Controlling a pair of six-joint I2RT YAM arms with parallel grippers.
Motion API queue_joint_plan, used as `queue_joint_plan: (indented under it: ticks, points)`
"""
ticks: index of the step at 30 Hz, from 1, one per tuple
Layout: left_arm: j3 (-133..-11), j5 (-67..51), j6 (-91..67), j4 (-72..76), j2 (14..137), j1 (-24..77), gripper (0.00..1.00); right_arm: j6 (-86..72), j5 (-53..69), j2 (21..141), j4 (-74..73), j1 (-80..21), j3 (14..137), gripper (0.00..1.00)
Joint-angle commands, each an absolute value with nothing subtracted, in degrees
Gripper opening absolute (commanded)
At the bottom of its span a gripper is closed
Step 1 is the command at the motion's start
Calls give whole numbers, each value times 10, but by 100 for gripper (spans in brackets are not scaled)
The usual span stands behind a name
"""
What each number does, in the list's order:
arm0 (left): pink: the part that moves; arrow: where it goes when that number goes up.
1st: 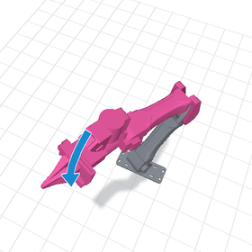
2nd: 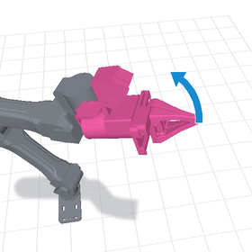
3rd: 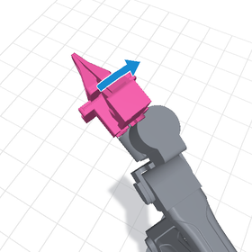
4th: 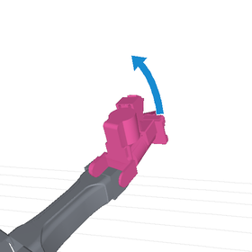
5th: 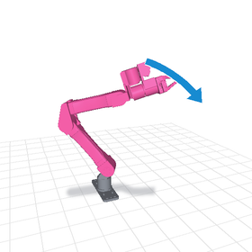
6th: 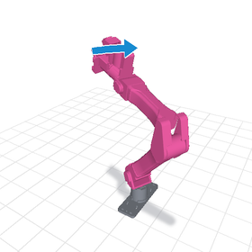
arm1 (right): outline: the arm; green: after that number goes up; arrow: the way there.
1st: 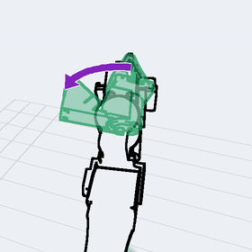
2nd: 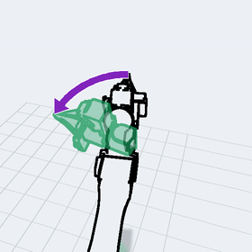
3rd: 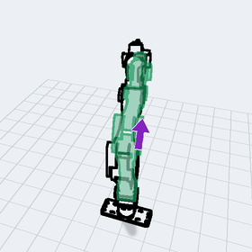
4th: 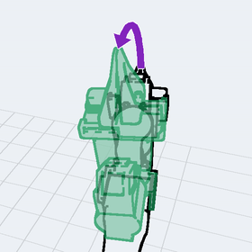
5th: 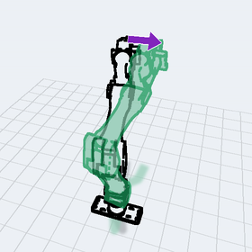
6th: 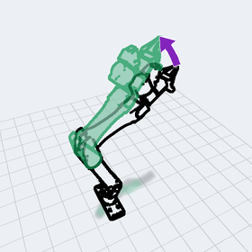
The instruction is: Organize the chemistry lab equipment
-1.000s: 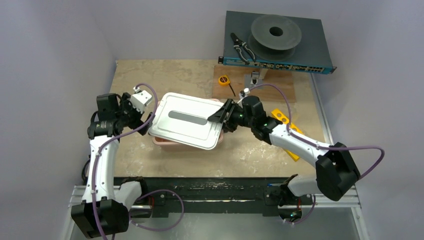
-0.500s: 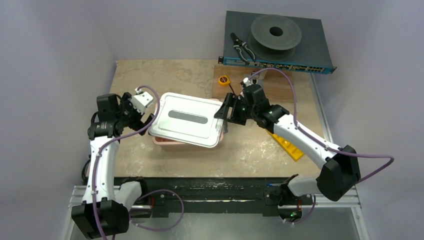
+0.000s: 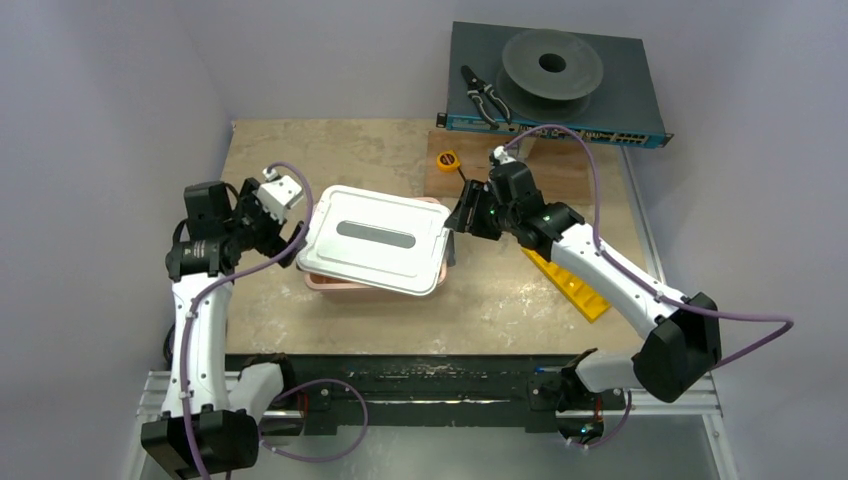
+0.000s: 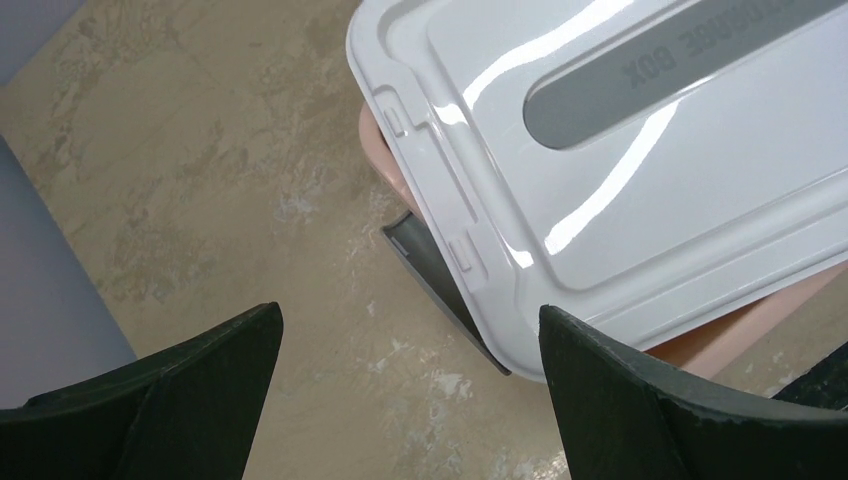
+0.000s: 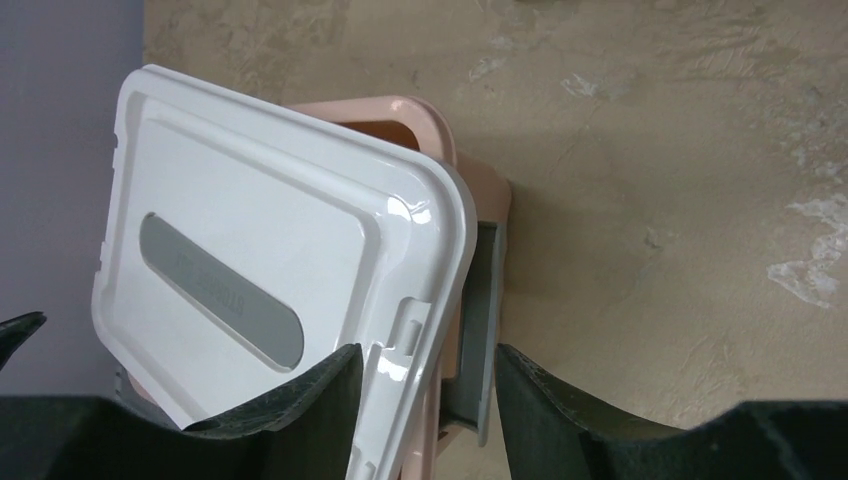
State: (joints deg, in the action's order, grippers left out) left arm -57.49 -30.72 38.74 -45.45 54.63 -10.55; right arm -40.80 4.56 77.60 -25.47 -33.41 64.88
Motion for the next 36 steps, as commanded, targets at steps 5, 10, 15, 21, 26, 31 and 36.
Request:
queue_joint_plan:
  ticks: [5, 10, 15, 21, 26, 31, 36]
  points:
    - [-650, -332, 245, -382, 610, -110, 100, -394, -58, 783, -252, -389, 704, 53]
    - [-643, -316, 204, -322, 656, -109, 100, -398, -108, 808, -269, -424, 720, 53]
    - [-641, -319, 193, -314, 684, -100, 100, -401, -121, 821, -270, -428, 725, 53]
    - [-594, -303, 194, -303, 675, -86, 100, -395, -119, 846, -275, -431, 734, 54]
    - [-554, -290, 215, -303, 646, -83, 100, -392, -123, 858, -276, -430, 738, 54]
    - [-530, -270, 226, -312, 628, -83, 100, -386, -135, 875, -280, -431, 752, 46]
    - [-518, -282, 229, -323, 597, -83, 100, -366, -148, 893, -290, -431, 785, 36]
